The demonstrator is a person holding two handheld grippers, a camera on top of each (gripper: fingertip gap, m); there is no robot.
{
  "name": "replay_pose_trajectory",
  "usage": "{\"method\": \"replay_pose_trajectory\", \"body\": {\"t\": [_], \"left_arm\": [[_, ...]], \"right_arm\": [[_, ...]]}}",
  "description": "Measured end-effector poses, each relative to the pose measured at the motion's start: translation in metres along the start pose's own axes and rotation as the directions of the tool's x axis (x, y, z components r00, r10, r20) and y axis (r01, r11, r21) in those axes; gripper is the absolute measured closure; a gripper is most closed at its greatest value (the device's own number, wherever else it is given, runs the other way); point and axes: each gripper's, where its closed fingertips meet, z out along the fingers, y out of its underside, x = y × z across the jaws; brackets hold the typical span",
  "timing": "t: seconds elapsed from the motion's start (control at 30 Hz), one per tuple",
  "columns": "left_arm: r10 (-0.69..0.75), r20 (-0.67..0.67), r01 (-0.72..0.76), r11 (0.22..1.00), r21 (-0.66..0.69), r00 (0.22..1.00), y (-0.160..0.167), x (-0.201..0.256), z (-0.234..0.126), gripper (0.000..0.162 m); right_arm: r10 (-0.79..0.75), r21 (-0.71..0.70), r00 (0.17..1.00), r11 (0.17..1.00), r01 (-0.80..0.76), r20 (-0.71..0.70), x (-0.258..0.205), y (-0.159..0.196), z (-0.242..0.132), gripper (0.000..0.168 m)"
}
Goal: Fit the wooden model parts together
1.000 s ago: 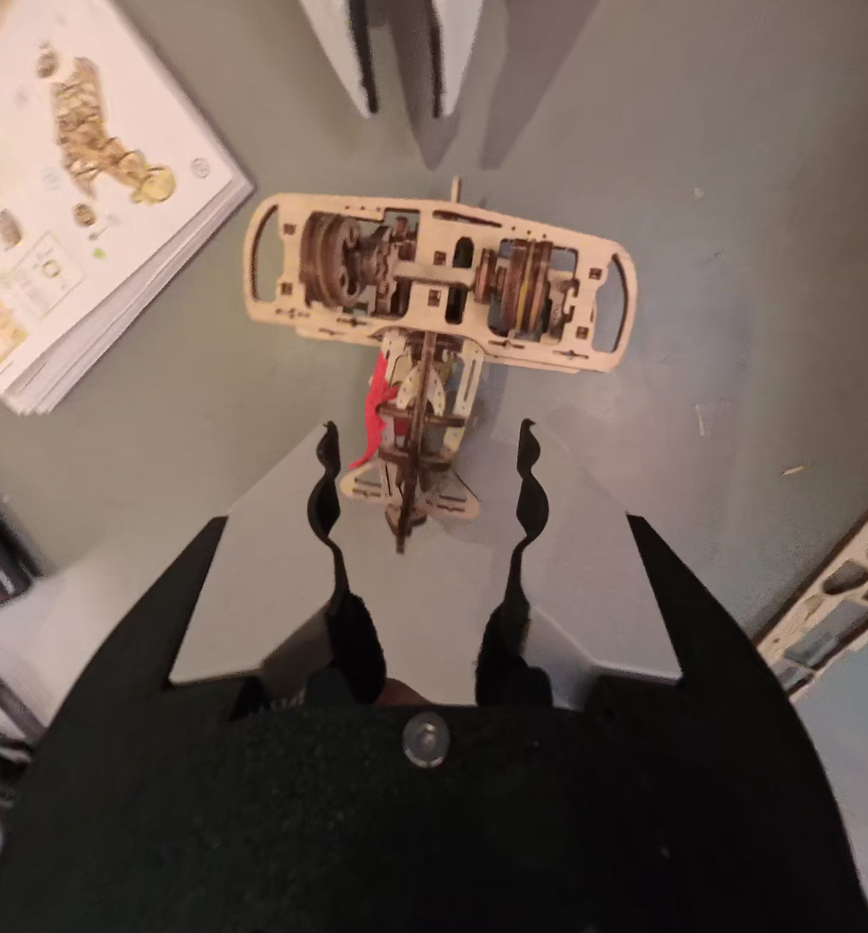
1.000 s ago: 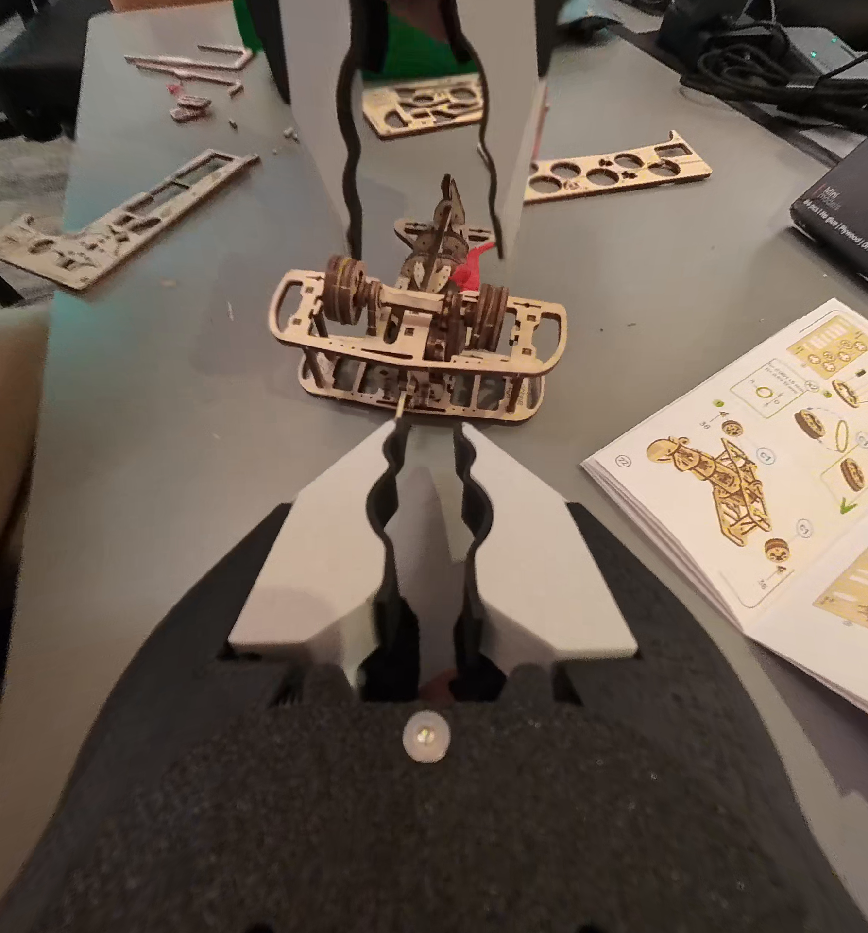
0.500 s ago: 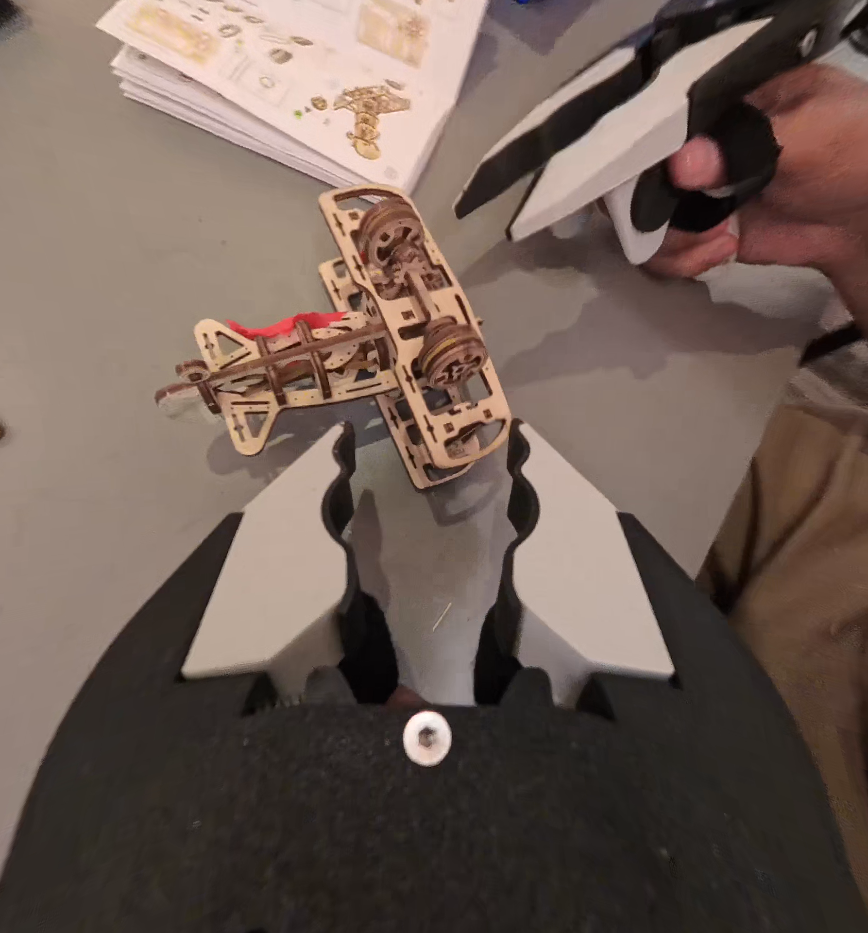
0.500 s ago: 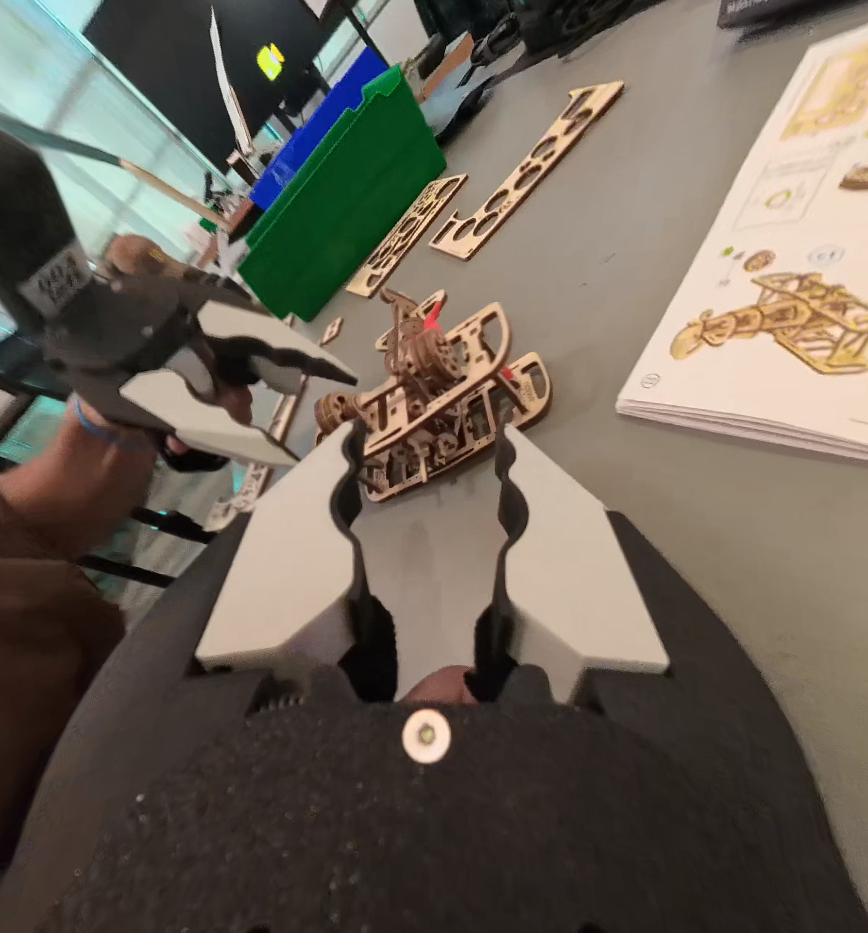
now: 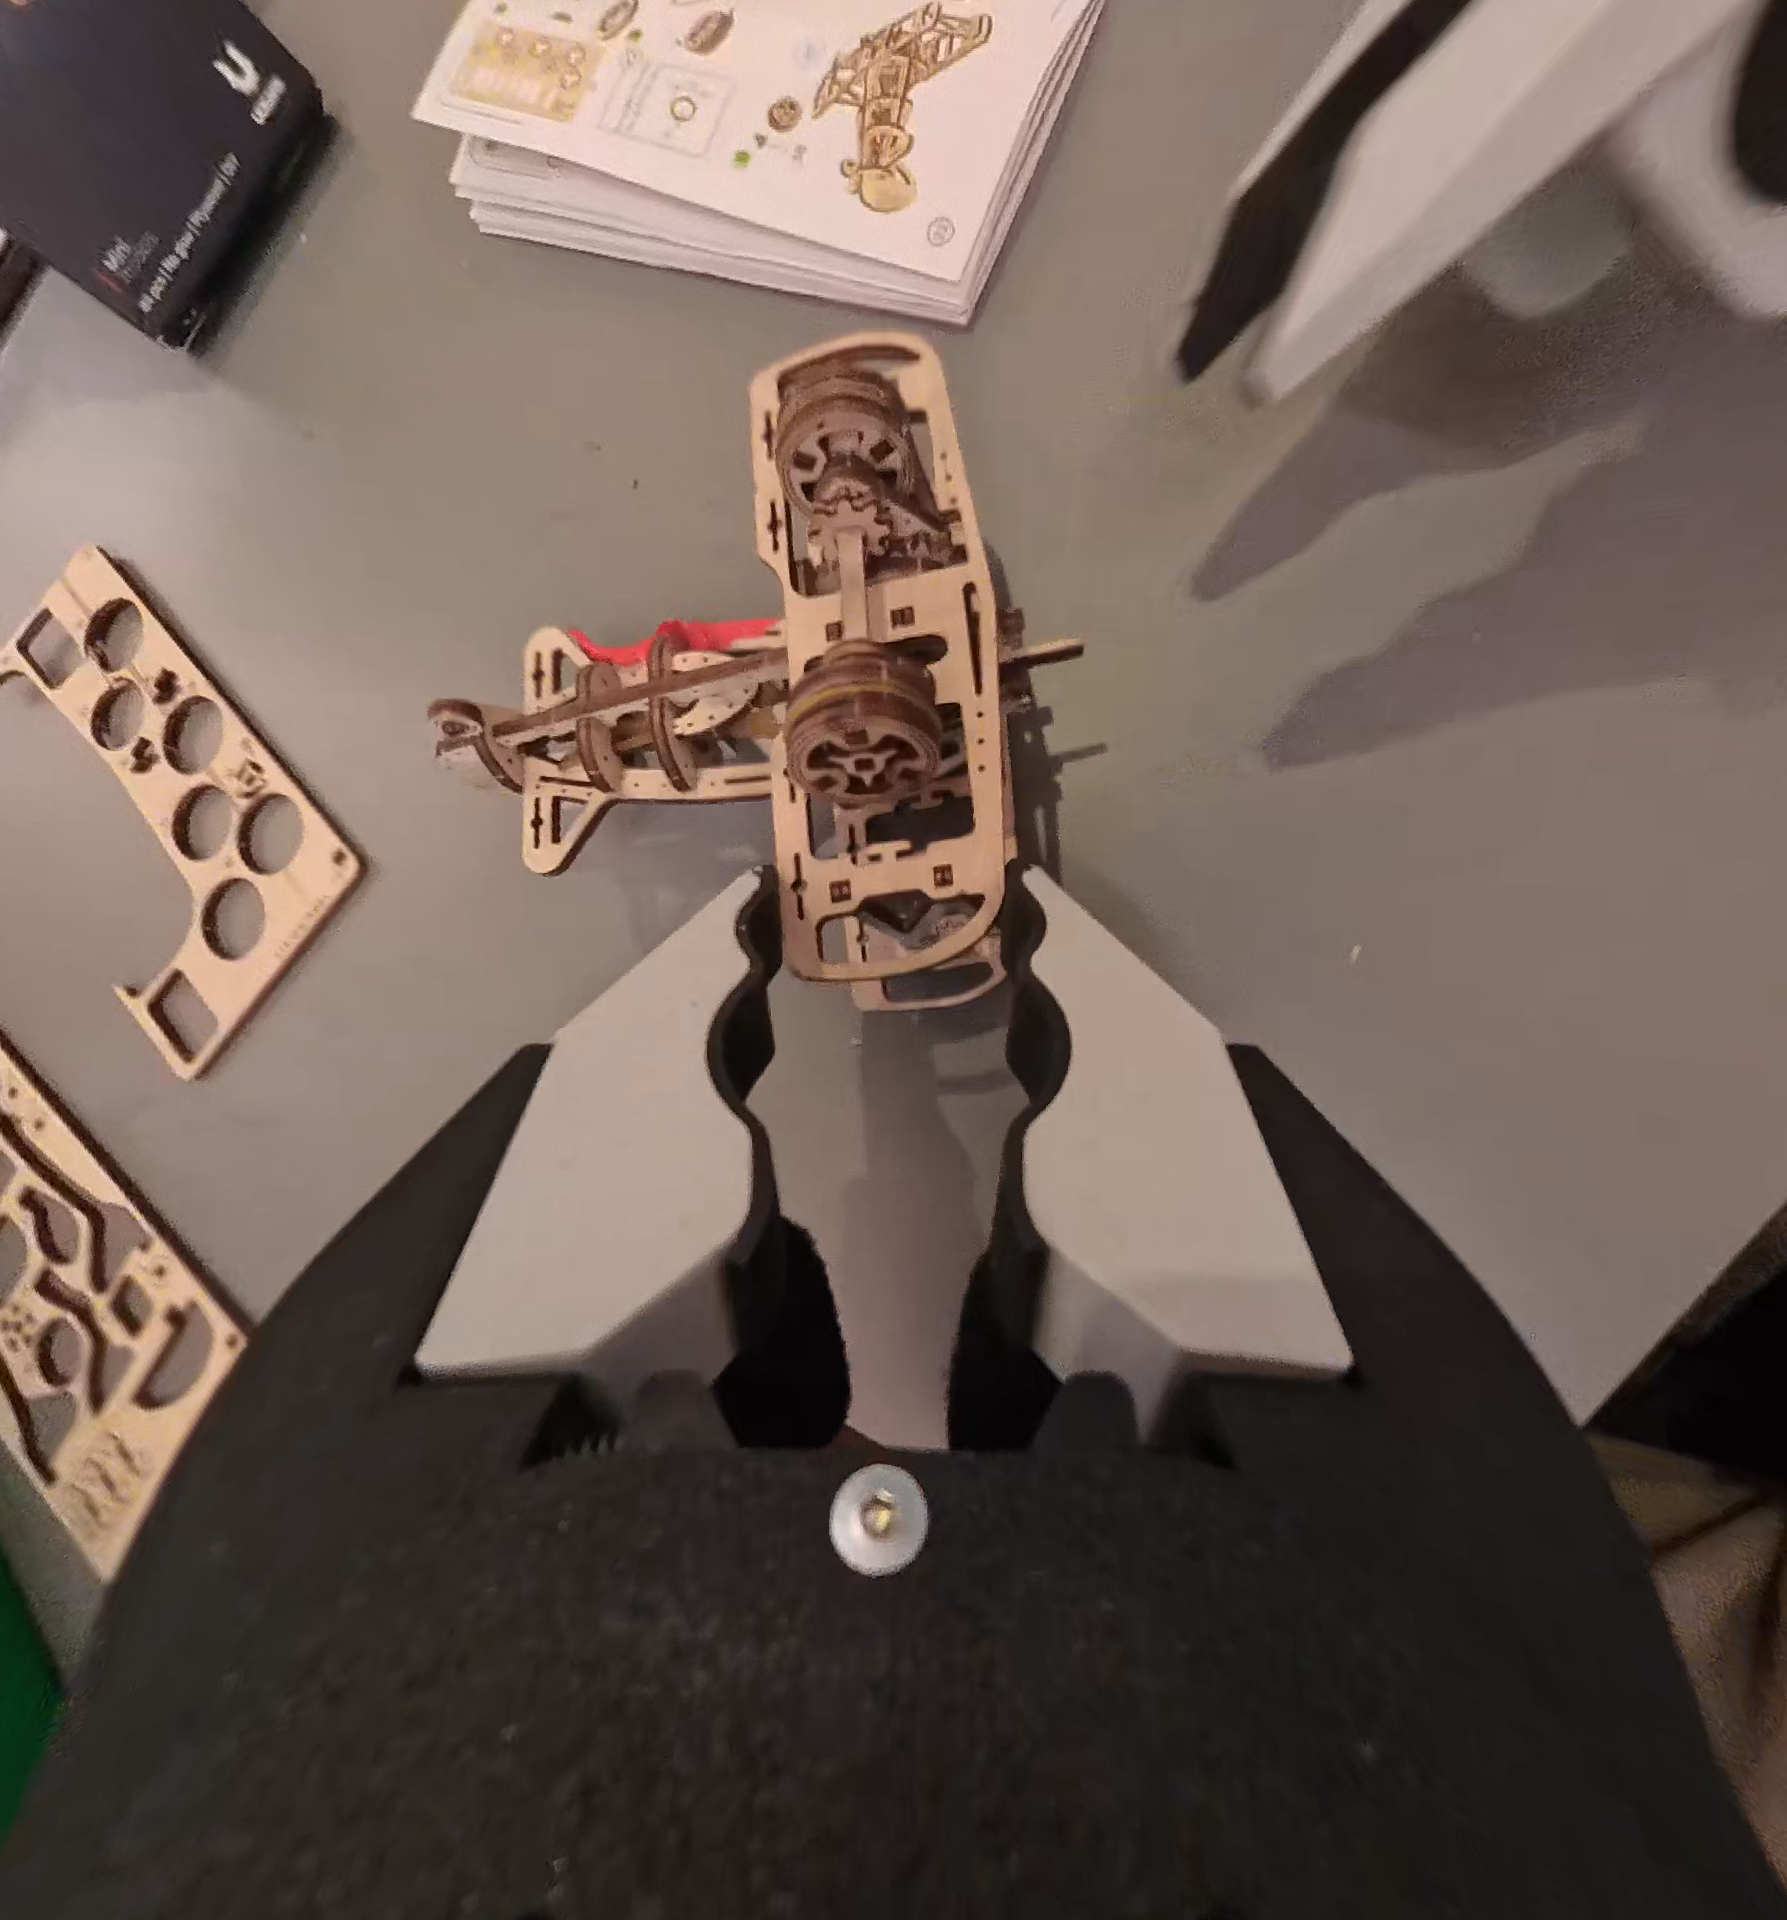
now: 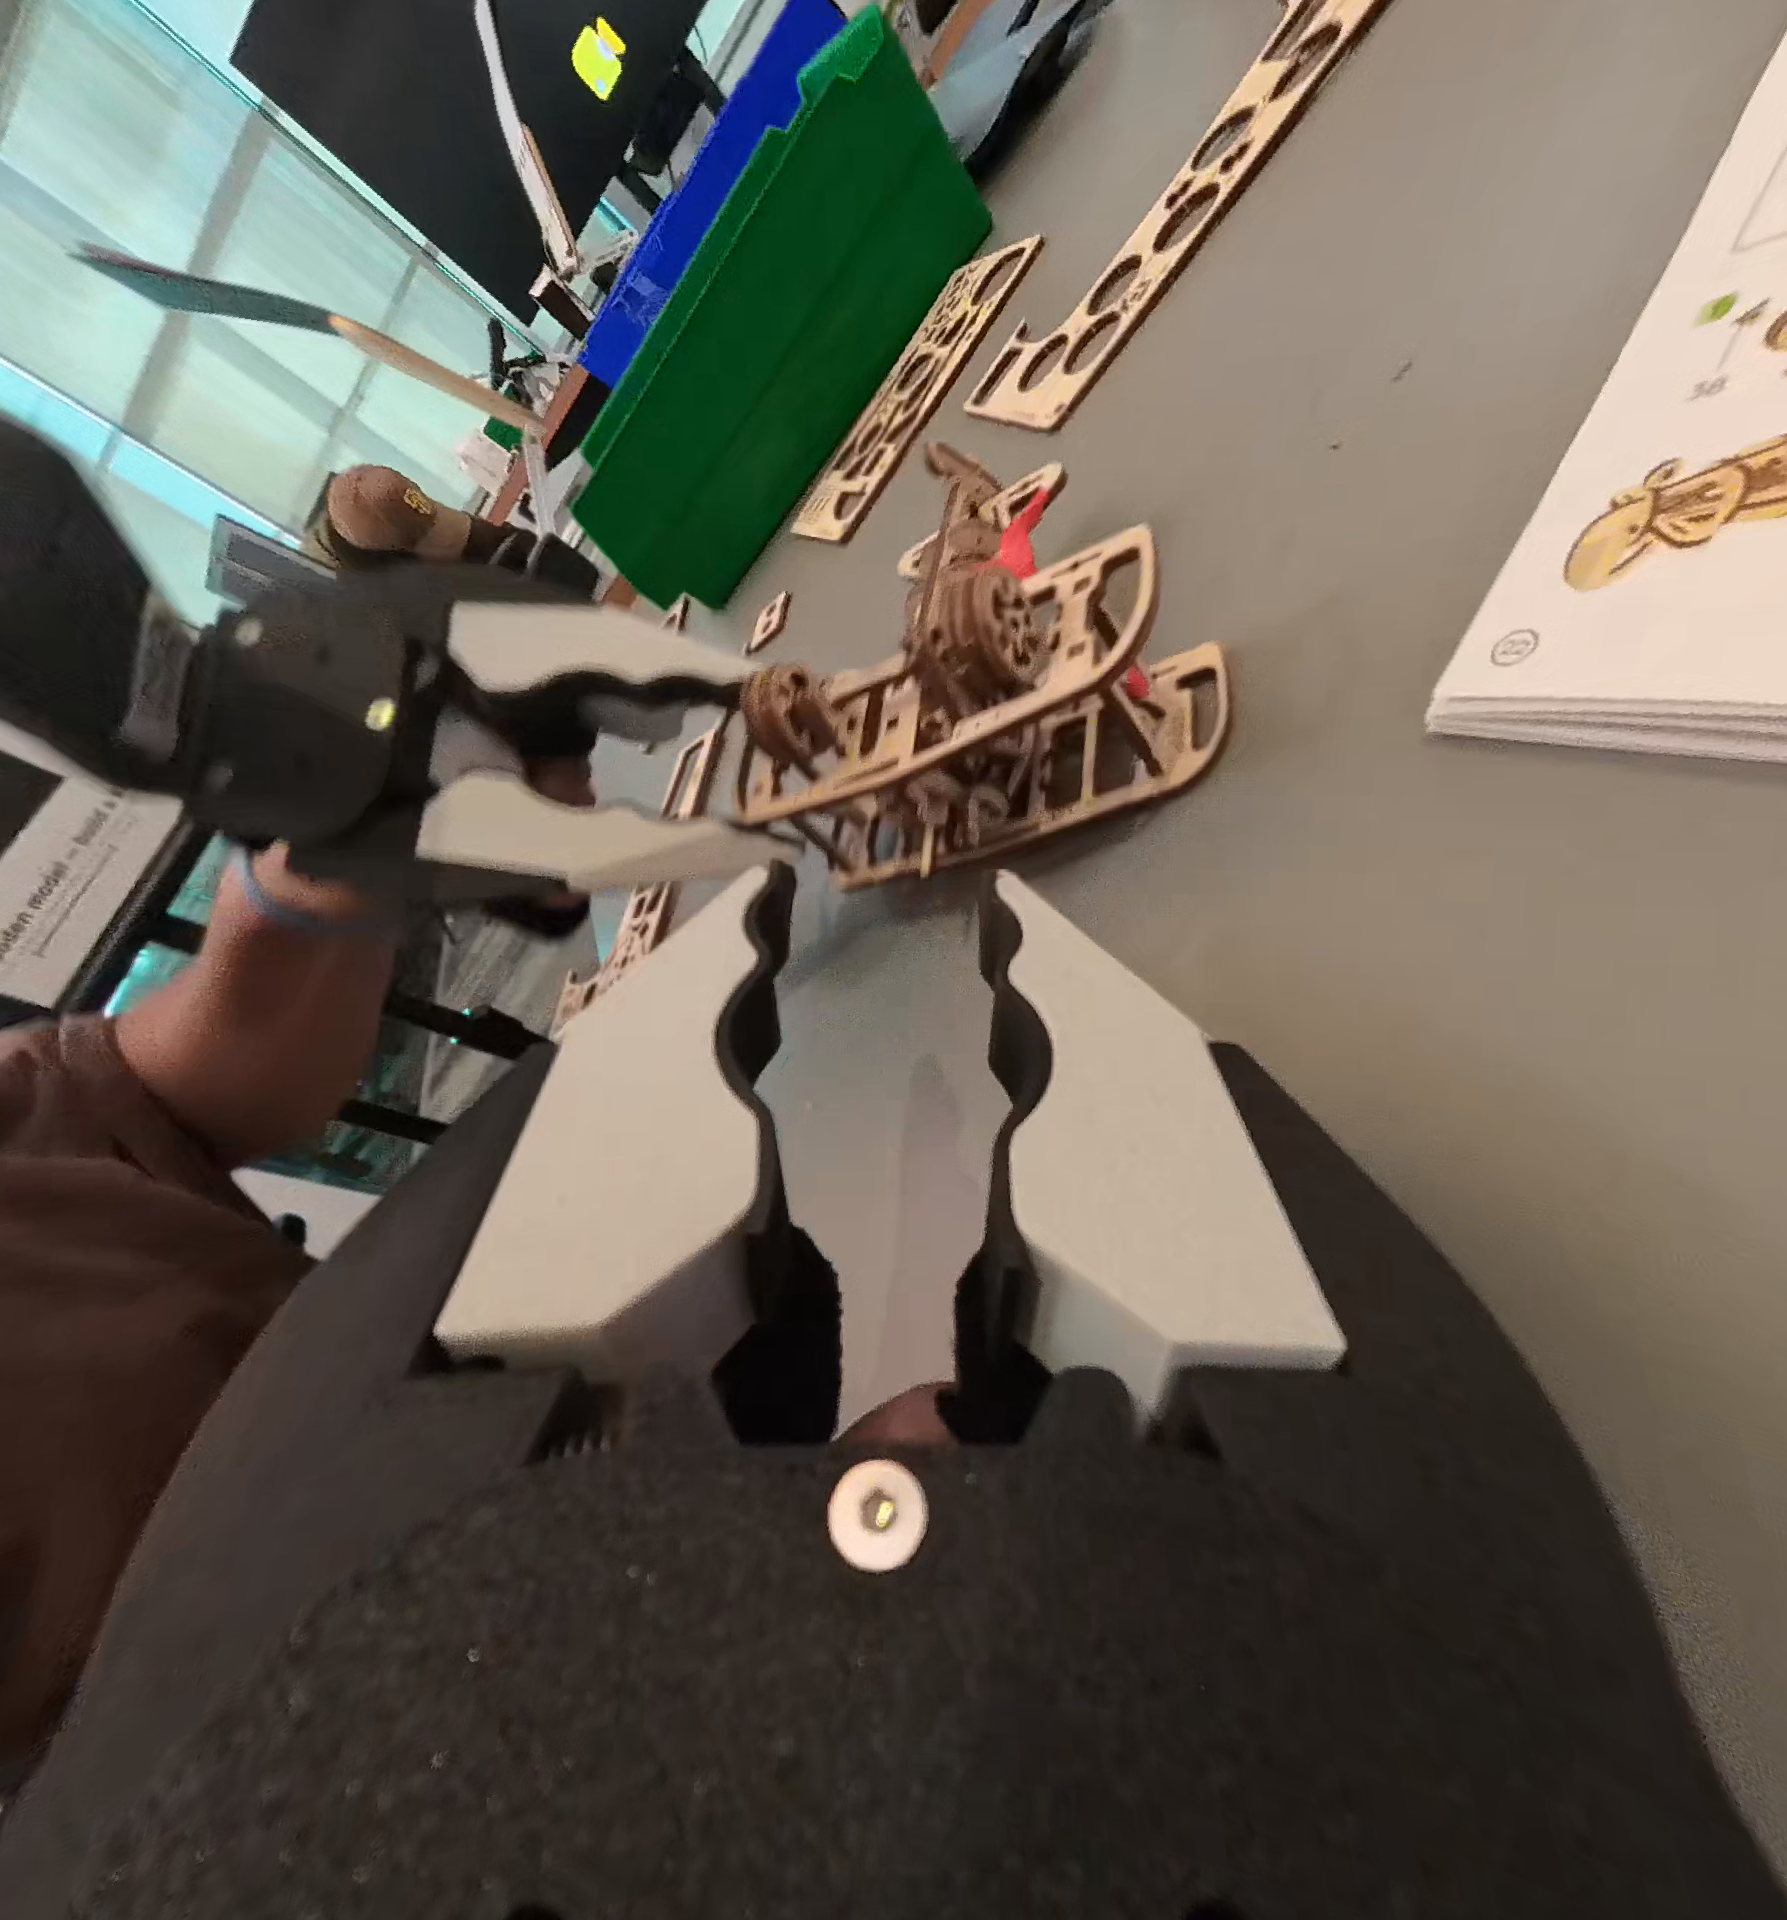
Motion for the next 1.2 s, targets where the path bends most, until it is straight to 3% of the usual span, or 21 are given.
{"method": "replay_pose_trajectory", "body": {"t": [0.27, 0.5, 0.7, 0.87, 0.93, 0.97, 1.07, 1.13, 1.2], "left_arm": [[0.321, -0.159, -0.311, 0.947, 0.085, 0.934, -0.023, -0.057, -0.015, 0.123], [0.31, -0.318, -0.289, 0.951, 0.113, 0.896, -0.041, -0.093, 0.009, 0.123], [0.338, -0.306, -0.319, 0.941, 0.111, 0.89, -0.029, -0.104, 0.026, 0.122], [0.387, -0.272, -0.351, 0.921, 0.171, 0.881, -0.013, -0.095, 0.032, 0.122], [0.354, -0.256, -0.31, 0.93, 0.197, 0.9, -0.007, -0.094, 0.031, 0.121], [0.318, -0.25, -0.272, 0.941, 0.201, 0.915, -0.004, -0.095, 0.025, 0.112], [0.14, -0.237, -0.083, 0.968, 0.238, 0.961, 0.01, -0.101, -0.024, 0.102], [0.01, -0.278, 0.056, 0.972, 0.227, 0.96, 0.041, -0.089, -0.07, 0.101], [-0.075, -0.257, 0.112, 0.985, 0.131, 0.964, 0.094, -0.066, -0.101, 0.096]], "right_arm": [[-0.073, 0.009, 0.997, 0.997, 0.073, -0.034, -0.04, 0.029, -0.048, 0.132], [-0.067, 0.009, 0.995, 0.998, 0.068, -0.079, -0.056, 0.046, -0.063, 0.132], [-0.162, -0.036, 0.968, 0.987, 0.158, -0.189, -0.042, 0.051, -0.062, 0.131], [-0.293, -0.071, 0.871, 0.955, 0.288, -0.396, 0.015, 0.023, -0.05, 0.118], [-0.358, -0.129, 0.828, 0.933, 0.336, -0.432, 0.033, 0.01, -0.038, 0.114], [-0.377, -0.153, 0.826, 0.926, 0.345, -0.419, 0.037, 0.005, -0.028, 0.11], [-0.407, -0.215, 0.853, 0.911, 0.352, -0.327, 0.031, 0.003, 0.003, 0.109], [-0.425, -0.204, 0.852, 0.903, 0.378, -0.304, 0.027, 0.0, 0.013, 0.11], [-0.433, -0.215, 0.854, 0.899, 0.382, -0.288, 0.024, 0.002, 0.021, 0.108]]}}
